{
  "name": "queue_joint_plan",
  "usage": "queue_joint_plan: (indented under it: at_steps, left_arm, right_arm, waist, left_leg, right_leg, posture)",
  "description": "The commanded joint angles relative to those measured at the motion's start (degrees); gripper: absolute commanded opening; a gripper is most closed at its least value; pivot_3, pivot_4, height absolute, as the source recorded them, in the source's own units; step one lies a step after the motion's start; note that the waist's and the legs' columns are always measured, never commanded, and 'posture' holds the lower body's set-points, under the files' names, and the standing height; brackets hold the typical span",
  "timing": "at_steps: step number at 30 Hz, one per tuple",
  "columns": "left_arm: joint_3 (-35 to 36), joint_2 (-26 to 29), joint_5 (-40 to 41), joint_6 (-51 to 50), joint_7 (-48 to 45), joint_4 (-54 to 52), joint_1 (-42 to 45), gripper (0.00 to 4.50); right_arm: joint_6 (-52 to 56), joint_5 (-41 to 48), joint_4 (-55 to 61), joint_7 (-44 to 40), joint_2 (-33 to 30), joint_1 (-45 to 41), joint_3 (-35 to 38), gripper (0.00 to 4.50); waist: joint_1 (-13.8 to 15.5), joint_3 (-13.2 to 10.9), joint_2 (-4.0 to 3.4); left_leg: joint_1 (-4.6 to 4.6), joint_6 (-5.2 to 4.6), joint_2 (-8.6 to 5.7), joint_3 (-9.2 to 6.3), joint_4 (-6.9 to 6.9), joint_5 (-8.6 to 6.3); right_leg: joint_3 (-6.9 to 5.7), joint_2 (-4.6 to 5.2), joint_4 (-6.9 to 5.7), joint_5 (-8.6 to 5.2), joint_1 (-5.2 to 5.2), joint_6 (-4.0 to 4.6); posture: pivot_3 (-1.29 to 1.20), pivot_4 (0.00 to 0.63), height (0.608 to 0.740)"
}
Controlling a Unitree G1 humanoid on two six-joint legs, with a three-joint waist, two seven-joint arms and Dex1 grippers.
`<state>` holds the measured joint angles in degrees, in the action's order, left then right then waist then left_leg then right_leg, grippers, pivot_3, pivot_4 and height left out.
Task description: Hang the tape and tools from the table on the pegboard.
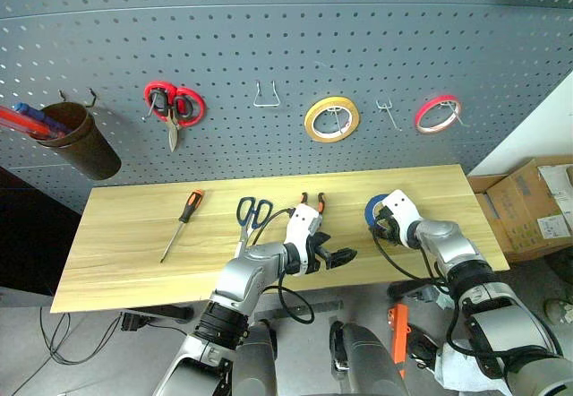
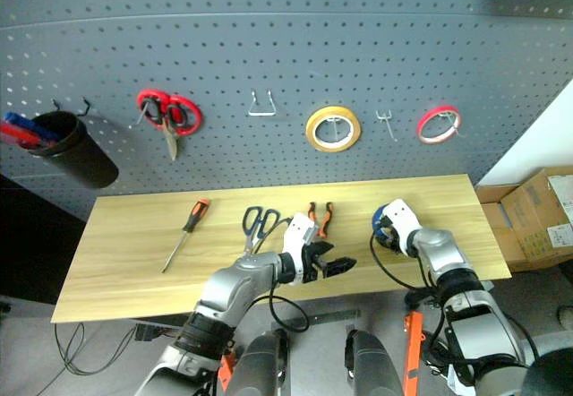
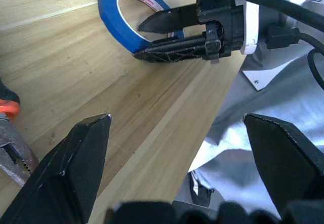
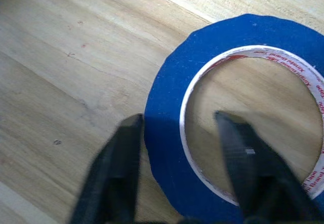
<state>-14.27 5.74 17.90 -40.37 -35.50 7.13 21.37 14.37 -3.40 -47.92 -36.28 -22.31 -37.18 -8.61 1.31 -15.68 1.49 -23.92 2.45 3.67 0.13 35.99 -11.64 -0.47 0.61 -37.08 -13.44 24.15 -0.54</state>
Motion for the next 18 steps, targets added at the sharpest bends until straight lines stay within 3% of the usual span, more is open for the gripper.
queue_joint_plan:
  at_steps: [1,2,6,14,18]
  left_arm:
    - [-0.53,-0.5,0.12,1.2,-0.88,-1.18,0.72,4.5]
    - [-0.53,-0.55,0.08,1.31,-1.01,-1.03,0.88,4.5]
    - [-0.9,-0.29,-0.06,2.07,-2.17,-0.49,1.68,4.5]
    - [1.54,5.21,5.7,-2.23,-9.83,-9.01,2.73,4.5]
    - [3.87,10.59,12.04,-8.18,-14.29,-16.01,2.19,4.5]
  right_arm:
    - [1.11,-0.11,0.84,-0.59,-0.66,1.93,0.42,0.84]
    - [1.57,0.04,1.86,-0.5,-0.76,2.48,0.64,0.59]
    - [2.18,-1.0,10.26,1.99,-2.03,7.13,1.0,0.56]
    - [6.86,-5.48,53.34,12.51,-1.43,30.12,1.89,0.56]
    - [4.5,-10.75,64.46,18.31,-0.32,38.58,-0.41,0.56]
  waist:
    - [0.0,0.0,0.0]
    - [0.0,0.0,0.0]
    - [0.14,0.07,-0.07]
    - [-0.58,0.68,-0.6]
    - [-1.34,2.43,-0.59]
  left_leg:
    - [0.0,0.0,0.0,0.0,0.0,0.0]
    - [0.0,0.0,0.0,0.0,0.0,0.0]
    - [-0.03,0.01,-0.01,-0.01,0.0,0.0]
    - [-0.38,0.09,-0.1,0.03,0.02,0.02]
    - [-0.46,0.43,-0.1,-0.02,0.01,0.13]
  right_leg:
    - [0.0,0.0,0.0,0.0,0.0,0.0]
    - [0.0,0.0,0.0,0.0,0.0,0.0]
    - [-0.02,0.01,0.01,-0.01,0.0,-0.04]
    - [-0.04,0.14,-0.04,-0.15,0.32,-0.31]
    - [-0.1,0.13,-0.11,-0.15,0.46,-0.32]
  posture:
    - [0.11,0.29,0.74]
    - [0.1,0.285,0.74]
    - [0.08,0.247,0.74]
    - [0.0,0.152,0.74]
    - [-0.02,0.096,0.74]
